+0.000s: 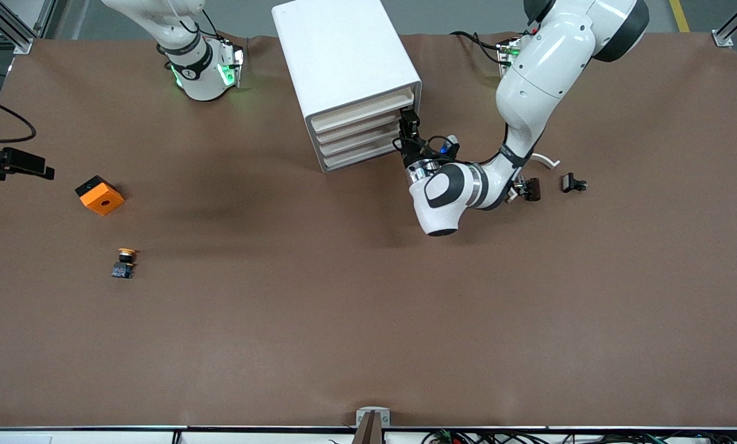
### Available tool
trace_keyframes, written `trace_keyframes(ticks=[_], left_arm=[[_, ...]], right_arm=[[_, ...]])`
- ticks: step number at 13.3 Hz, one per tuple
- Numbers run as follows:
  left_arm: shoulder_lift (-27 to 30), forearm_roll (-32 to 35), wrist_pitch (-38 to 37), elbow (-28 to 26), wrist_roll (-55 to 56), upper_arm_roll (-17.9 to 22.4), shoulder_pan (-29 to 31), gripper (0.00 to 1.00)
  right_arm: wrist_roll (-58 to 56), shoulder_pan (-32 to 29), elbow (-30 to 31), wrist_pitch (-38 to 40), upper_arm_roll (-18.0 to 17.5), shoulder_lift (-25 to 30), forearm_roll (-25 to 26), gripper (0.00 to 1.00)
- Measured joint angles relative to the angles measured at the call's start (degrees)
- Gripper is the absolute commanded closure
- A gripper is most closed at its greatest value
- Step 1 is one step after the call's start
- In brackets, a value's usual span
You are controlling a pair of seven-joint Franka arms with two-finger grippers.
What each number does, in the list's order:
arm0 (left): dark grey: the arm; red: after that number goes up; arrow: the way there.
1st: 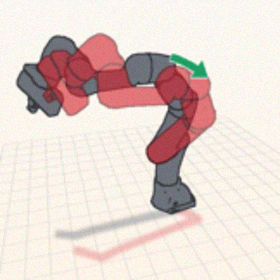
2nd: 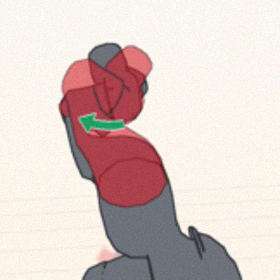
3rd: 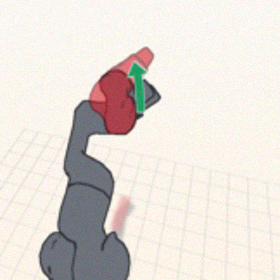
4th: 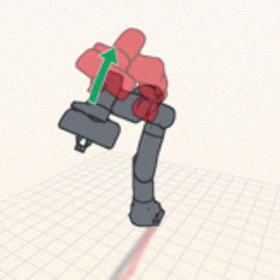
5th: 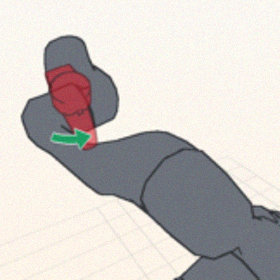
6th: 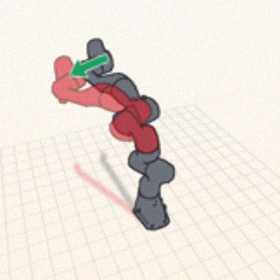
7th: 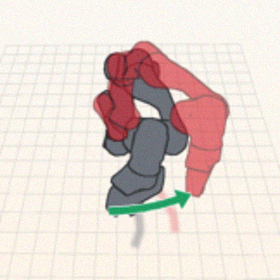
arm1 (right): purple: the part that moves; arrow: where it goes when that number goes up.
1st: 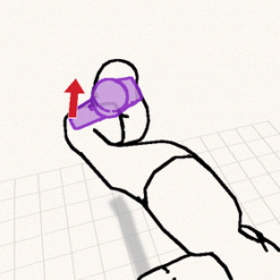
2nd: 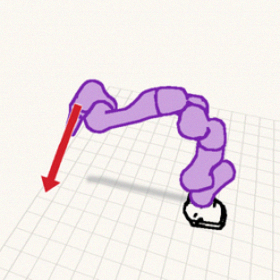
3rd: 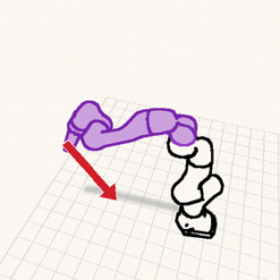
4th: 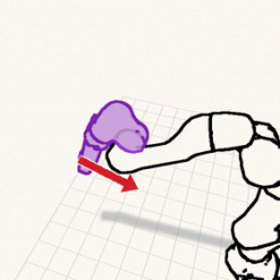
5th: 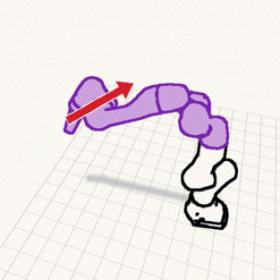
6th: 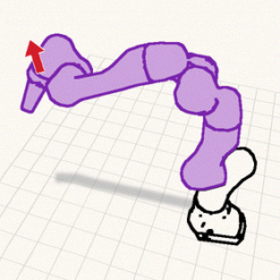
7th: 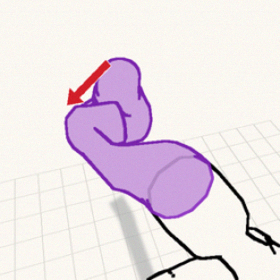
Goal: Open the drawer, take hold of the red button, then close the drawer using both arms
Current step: 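Close the left gripper on the drawer front edge, then pull the drawer open with the left gripper while the right gripper approaches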
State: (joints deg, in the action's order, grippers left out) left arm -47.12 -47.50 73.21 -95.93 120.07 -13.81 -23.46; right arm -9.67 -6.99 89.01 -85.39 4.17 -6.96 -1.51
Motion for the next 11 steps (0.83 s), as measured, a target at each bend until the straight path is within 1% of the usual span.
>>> trace_keyframes(ticks=[2, 8, 11], left_arm=[[-0.32, 0.05, 0.47, -0.1, 1.01, 0.14, 0.03, 0.96], [-0.35, 0.02, 0.59, -0.02, 1.15, 0.14, 0.17, 0.96], [-0.34, 0.02, 0.68, 0.61, 1.15, 0.41, 1.62, 0.96]], right_arm=[[-0.06, -0.72, -0.22, -1.69, 0.05, -0.91, 0.02, 0.0], [-0.07, -0.89, -1.1, -1.53, -0.17, -0.97, 0.02, 0.0], [1.49, -0.71, -1.29, -1.39, -0.68, -0.97, 0.02, 0.0]])
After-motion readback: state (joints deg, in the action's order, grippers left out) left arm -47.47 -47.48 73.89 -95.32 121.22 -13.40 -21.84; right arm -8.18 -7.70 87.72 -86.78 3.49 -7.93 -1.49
